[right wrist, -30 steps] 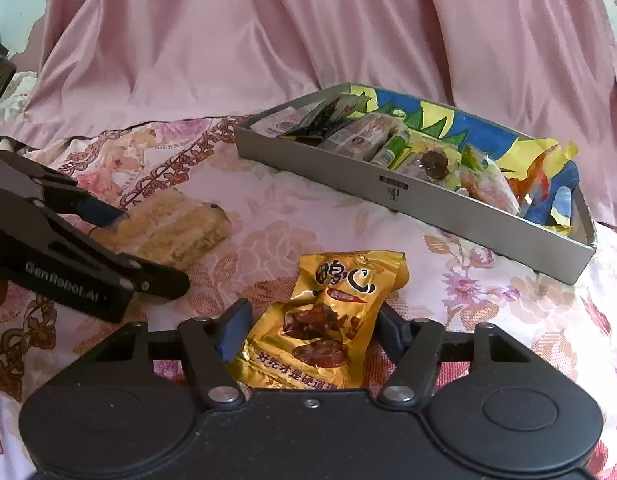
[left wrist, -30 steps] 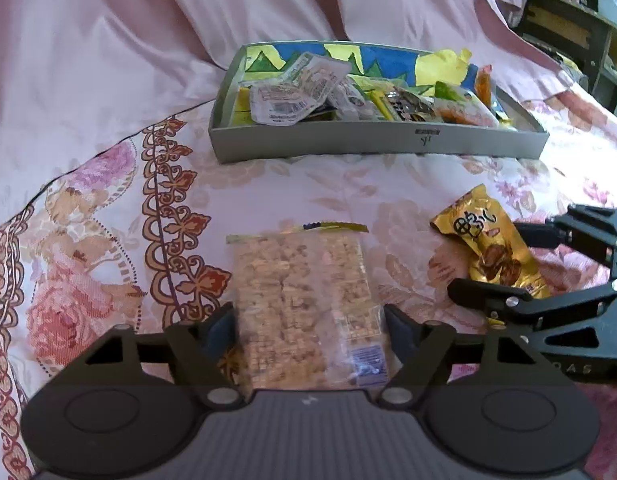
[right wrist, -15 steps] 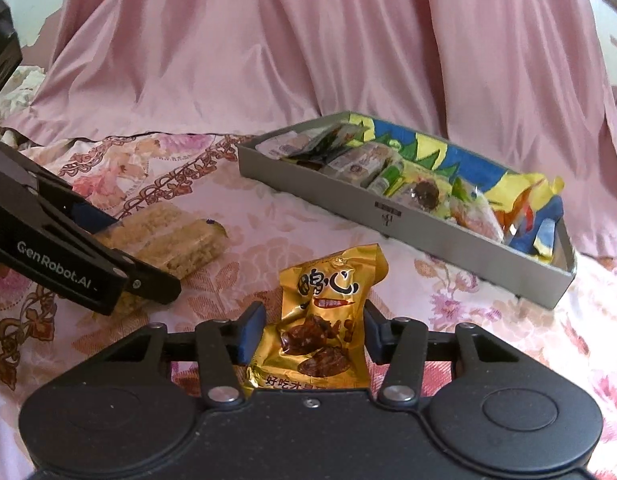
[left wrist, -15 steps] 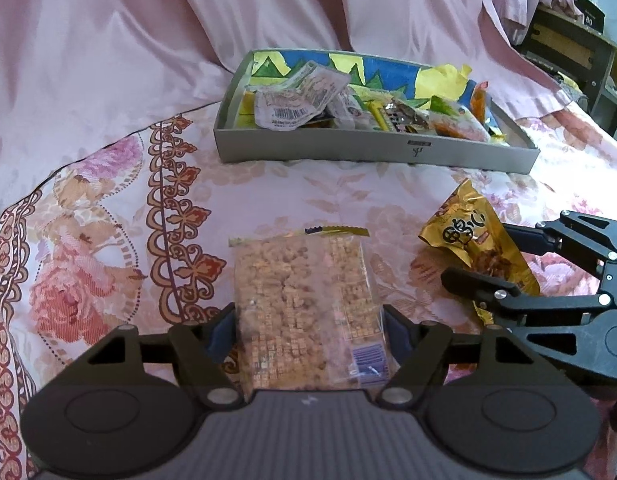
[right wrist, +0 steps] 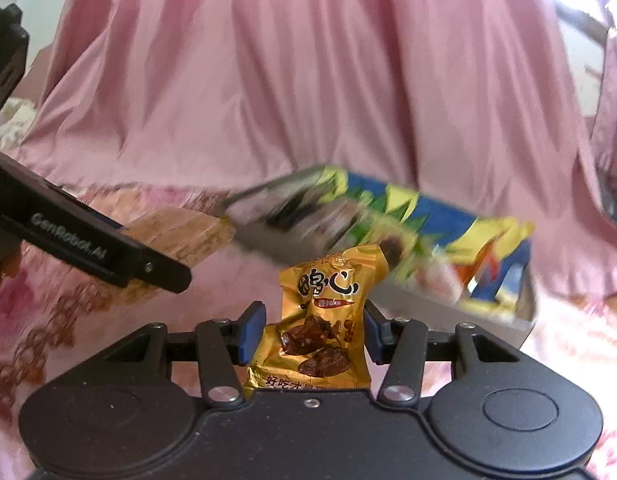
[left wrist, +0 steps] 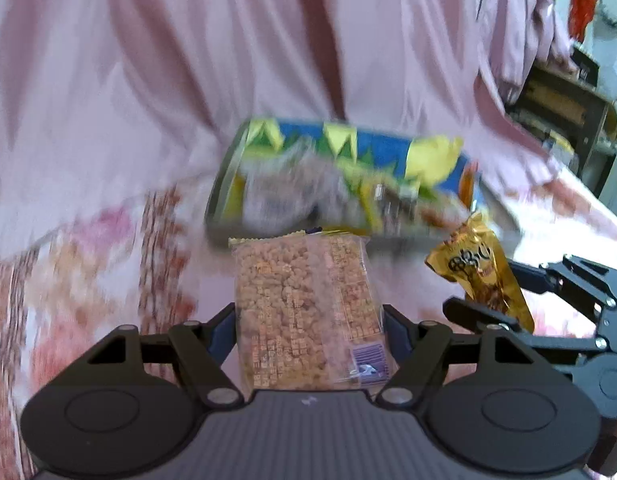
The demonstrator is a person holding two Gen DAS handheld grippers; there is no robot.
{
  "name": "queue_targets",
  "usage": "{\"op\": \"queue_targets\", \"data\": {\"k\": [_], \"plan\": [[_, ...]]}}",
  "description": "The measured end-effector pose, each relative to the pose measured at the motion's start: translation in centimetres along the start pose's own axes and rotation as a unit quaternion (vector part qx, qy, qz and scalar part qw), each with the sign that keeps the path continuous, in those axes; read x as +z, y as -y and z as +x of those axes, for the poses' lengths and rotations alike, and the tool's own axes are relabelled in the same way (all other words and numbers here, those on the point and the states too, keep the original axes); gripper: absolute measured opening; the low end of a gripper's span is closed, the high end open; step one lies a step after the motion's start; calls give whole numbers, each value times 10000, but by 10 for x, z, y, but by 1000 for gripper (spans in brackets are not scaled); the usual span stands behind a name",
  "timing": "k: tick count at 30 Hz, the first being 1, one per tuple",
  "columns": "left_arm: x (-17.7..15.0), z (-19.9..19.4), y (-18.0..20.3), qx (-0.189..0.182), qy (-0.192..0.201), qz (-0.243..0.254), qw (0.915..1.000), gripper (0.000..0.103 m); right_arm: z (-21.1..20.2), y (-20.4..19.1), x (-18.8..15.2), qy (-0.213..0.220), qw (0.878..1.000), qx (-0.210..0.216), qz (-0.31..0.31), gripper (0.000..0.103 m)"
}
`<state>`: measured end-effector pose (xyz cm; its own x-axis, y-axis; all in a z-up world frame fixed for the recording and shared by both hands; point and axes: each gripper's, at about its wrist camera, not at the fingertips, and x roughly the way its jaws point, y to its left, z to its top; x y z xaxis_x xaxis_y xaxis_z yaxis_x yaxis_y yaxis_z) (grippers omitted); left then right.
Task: Organize snacks
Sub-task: 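Carry the gold packet and rice crisp bag over the tray and lower them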
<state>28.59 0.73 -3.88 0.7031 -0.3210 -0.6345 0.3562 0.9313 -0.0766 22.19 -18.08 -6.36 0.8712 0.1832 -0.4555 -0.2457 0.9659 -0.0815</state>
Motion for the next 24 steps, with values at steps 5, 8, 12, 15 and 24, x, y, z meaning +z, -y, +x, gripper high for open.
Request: {"op": "queue_targets", "data": {"k": [5,8,12,15,24], "plan": [[47,23,11,-172,518,85,9985,77,13,33,27,321,9988,-361,-17,52],[73,45,21,-250,729,265,9967,77,27,58,44,441,9978,-493,55,52],[97,80,29,-323,813,100,9961,77,48,89,63,457,9970,-610,116,52],[105,103,37,-345,797,-2,9962,77,65,109,70,339,9971,-648,219,52],[102,141,51,-329,542,-32,9980,77,98,146,58,-155,9951,-680,702,52]]}}
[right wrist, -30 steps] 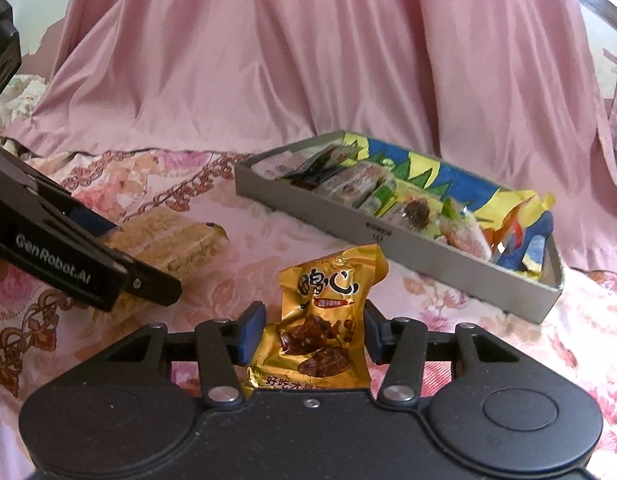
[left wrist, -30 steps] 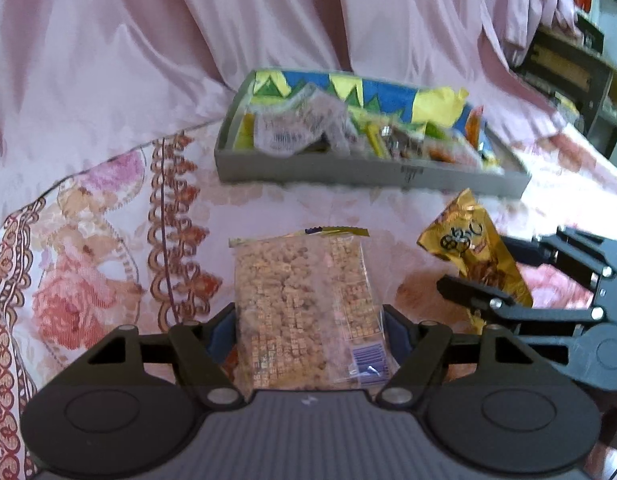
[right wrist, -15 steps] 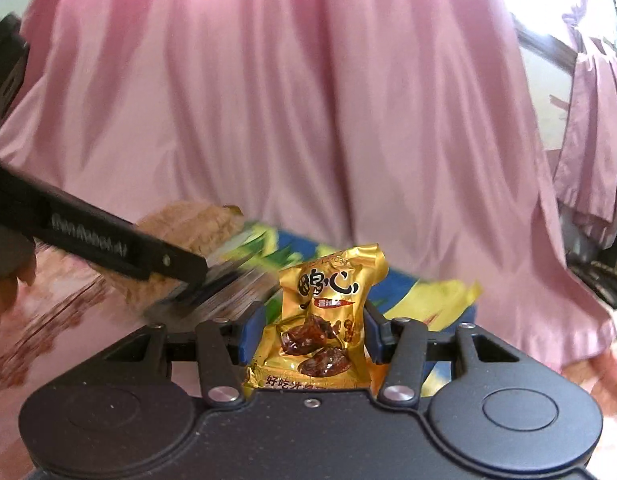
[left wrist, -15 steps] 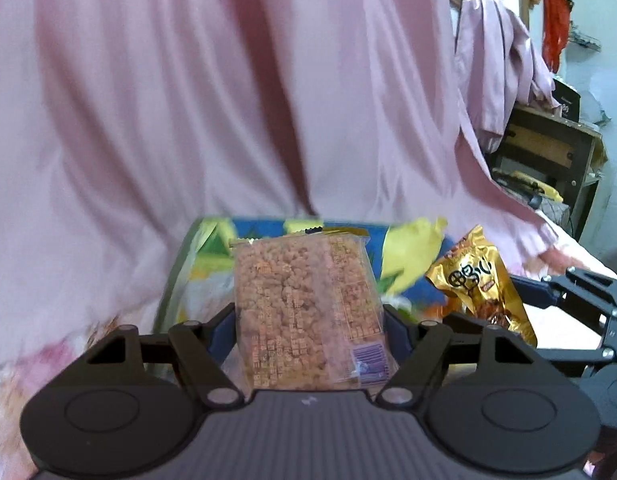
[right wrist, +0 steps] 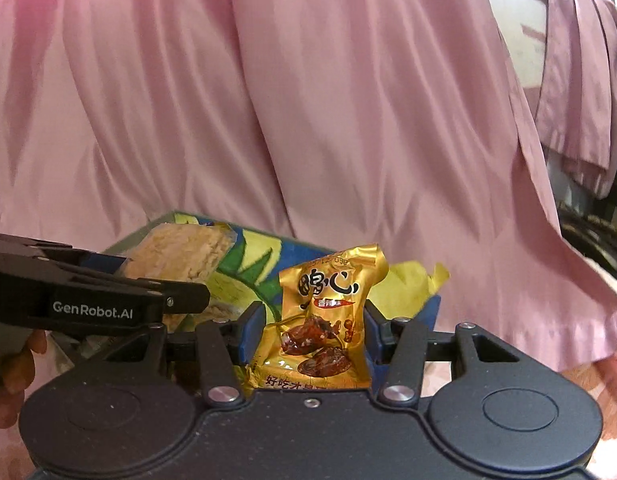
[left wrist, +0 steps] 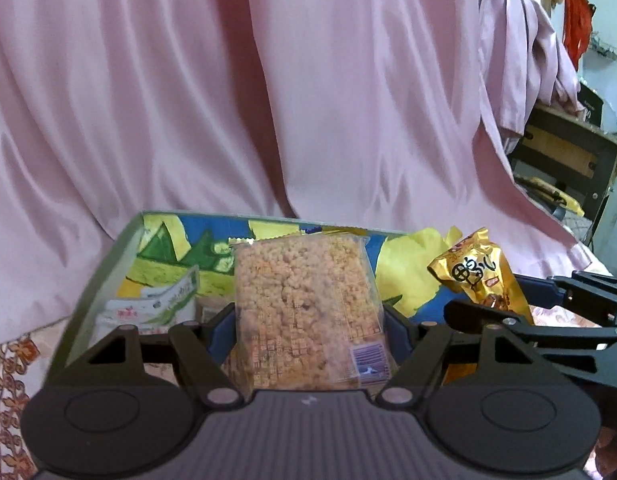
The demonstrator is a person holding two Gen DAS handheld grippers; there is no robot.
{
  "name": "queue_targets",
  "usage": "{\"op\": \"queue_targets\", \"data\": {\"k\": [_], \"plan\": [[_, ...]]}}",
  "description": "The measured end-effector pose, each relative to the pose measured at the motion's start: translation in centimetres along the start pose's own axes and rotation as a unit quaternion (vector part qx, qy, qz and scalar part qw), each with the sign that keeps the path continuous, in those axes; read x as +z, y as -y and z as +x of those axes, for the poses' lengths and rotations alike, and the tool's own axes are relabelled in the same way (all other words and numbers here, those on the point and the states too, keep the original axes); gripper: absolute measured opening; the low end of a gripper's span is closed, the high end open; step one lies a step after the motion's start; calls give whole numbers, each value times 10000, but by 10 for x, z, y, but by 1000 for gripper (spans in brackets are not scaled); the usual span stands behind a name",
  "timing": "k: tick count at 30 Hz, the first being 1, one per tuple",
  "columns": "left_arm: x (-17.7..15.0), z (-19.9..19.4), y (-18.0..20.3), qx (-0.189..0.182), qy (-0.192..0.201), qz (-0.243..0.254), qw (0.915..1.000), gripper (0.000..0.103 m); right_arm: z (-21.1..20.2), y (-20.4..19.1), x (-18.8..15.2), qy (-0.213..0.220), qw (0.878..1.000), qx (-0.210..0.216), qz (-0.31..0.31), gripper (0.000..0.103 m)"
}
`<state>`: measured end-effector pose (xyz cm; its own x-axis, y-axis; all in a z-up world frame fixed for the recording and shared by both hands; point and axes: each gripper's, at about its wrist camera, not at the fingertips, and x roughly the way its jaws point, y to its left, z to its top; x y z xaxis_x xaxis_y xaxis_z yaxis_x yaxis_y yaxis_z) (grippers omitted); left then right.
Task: Organize snacks
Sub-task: 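Carry the gold packet and rice crisp bag over the tray and lower them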
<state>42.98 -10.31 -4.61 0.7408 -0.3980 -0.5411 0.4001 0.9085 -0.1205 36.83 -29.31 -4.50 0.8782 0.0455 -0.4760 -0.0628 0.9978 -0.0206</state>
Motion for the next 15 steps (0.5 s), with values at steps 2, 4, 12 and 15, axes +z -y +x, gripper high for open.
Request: {"op": "queue_targets", "data": {"k": [2,4,12,15], "plan": [[-3,3,-1,17,-60,-10,10000,77,3,3,-5,-39,10000,10,51,52],[-6,5,-2,50,-127,48,9999,77,7,5,-8,-74,9999,12,116,52],[-8,12,-4,109,-293,-52,9995,77,12,12,-14,-182,9994,63,274,53],[-8,11,-3,116,-295,-43,9995,77,14,16,-13,-225,9991,93,360,53]]}}
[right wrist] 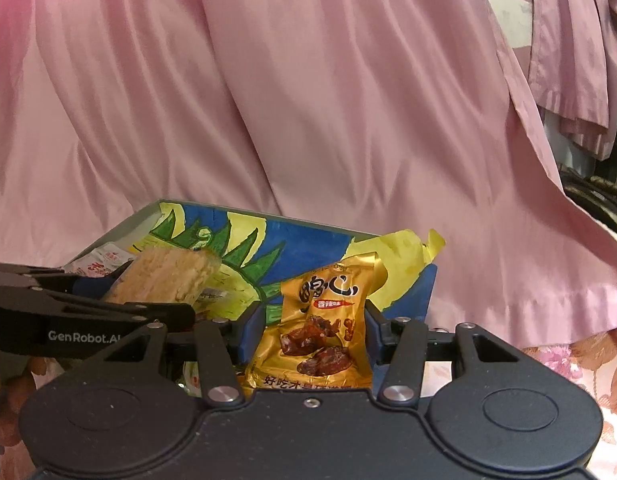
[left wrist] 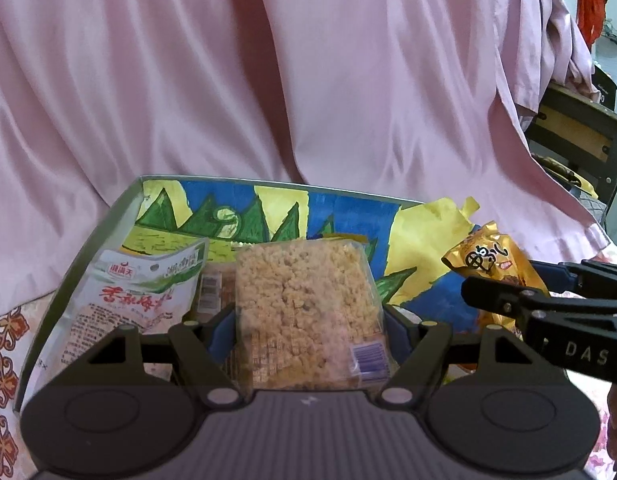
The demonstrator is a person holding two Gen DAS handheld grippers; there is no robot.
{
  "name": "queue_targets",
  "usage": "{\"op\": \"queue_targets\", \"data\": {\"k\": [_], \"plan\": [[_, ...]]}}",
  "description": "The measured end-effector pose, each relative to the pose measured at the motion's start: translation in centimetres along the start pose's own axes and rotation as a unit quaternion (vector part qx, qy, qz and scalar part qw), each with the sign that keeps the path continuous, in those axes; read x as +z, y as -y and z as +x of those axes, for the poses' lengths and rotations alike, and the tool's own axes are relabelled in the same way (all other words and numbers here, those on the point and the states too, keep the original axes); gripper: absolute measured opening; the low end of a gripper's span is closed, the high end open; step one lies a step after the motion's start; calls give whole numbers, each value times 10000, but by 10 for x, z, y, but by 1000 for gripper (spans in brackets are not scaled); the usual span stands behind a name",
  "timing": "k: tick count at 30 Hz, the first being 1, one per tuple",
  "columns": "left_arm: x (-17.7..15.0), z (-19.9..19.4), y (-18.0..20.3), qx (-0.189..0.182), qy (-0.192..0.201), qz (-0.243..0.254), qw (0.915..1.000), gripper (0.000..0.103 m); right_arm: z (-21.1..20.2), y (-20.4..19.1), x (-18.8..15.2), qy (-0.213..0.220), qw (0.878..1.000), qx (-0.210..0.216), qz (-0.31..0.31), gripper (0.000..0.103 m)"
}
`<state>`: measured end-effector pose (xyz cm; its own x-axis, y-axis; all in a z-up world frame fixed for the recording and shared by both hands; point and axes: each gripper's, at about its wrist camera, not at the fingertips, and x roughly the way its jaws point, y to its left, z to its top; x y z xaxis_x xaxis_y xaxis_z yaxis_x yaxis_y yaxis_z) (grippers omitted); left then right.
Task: Organize snacks
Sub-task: 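Carry the gold packet and rice crisp bag over the tray and lower them, then open both tools over the tray and withdraw them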
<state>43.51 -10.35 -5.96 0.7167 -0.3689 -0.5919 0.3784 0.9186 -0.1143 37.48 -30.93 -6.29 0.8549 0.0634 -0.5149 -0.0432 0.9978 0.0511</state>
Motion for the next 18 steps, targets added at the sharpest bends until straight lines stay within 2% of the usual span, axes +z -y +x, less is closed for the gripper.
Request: {"op": "queue_targets", "data": {"k": [12,18], "plan": [[5,-7,-2,10,-27,-221,9998,78,4,18,2,-138,9983,235,521,53],[9,-17,-1,-33,57,-355,9993,82,-10,20,2,4,9990,134,427,61]]}}
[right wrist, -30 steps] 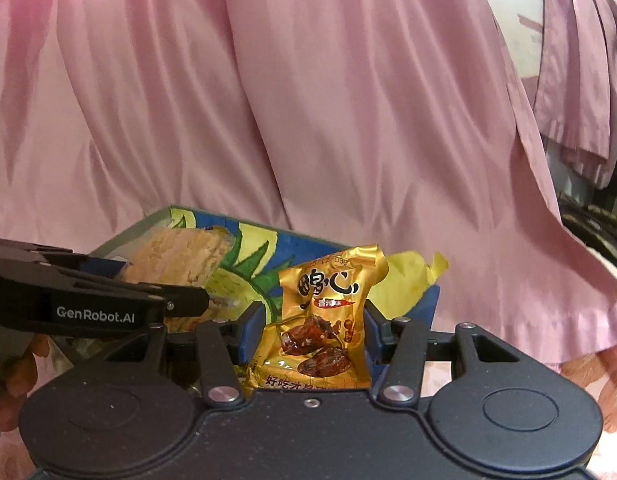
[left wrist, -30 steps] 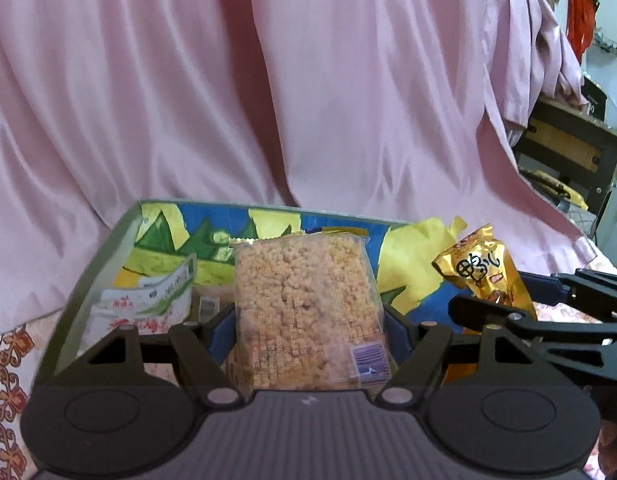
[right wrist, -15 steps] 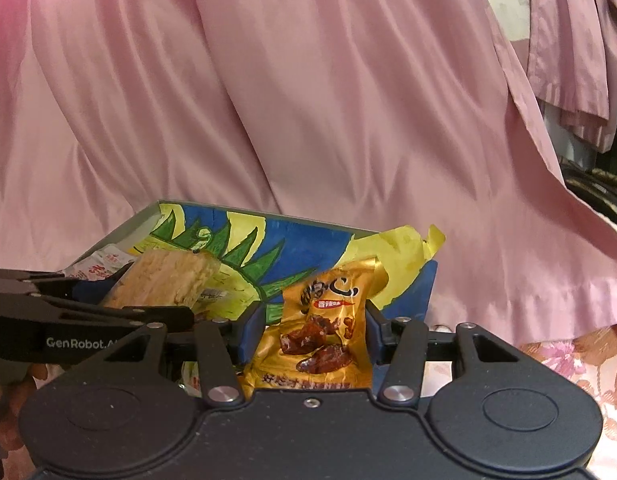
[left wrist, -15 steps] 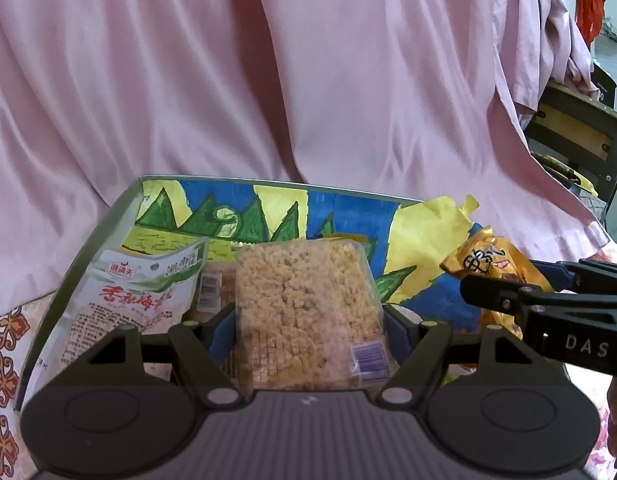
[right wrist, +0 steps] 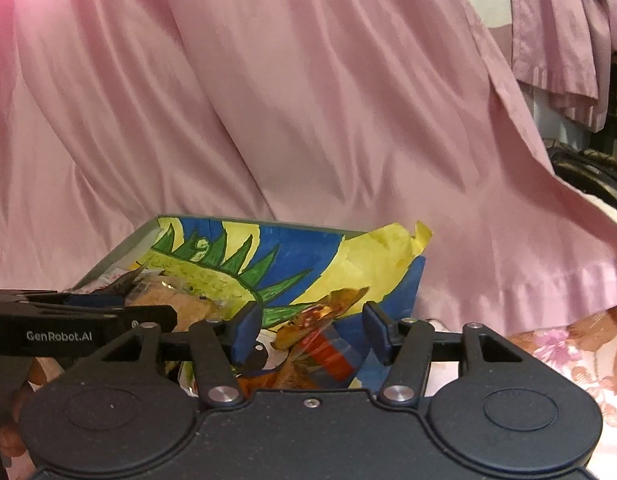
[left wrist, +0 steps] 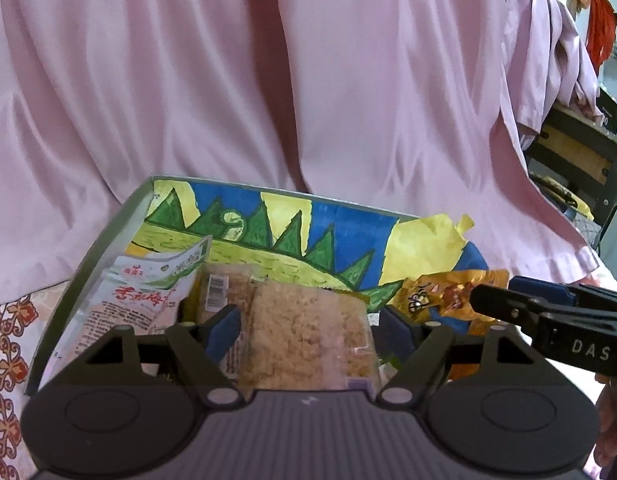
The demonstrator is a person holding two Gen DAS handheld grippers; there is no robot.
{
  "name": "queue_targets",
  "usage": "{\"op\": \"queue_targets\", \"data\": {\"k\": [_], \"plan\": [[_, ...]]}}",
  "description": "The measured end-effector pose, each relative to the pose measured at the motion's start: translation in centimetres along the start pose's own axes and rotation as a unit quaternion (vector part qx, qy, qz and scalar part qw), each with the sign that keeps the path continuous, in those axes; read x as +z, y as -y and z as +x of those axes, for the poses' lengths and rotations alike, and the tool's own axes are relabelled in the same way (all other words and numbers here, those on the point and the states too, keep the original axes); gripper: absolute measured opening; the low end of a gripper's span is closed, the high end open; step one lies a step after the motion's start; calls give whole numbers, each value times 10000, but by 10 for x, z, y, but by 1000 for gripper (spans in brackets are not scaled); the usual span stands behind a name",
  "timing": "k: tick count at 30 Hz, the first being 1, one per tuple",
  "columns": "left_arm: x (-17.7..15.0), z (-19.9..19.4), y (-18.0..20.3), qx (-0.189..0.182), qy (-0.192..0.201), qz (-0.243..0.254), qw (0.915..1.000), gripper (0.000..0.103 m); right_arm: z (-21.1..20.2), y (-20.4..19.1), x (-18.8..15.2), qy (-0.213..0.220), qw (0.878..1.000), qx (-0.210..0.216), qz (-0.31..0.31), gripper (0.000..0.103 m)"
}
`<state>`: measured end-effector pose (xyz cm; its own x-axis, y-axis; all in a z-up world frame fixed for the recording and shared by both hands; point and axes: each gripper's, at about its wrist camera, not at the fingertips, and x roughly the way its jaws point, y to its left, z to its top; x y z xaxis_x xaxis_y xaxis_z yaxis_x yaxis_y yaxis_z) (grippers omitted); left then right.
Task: Organize snacks
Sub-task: 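Open both tools over the tray and withdraw them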
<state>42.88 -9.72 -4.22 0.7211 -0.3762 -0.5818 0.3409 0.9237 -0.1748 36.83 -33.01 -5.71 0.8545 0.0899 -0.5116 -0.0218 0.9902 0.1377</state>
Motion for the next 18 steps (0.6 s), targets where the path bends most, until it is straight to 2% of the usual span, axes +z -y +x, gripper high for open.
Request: {"op": "queue_targets", "data": {"k": [9,18], "plan": [[8,-36,5,162,476,-59,9987,100,-34,-2,12,329,9993,-116,-107,78],[17,-84,1,406,877,-48,9953,103,-72,-14,28,662,9976,-52,-183,93]]}}
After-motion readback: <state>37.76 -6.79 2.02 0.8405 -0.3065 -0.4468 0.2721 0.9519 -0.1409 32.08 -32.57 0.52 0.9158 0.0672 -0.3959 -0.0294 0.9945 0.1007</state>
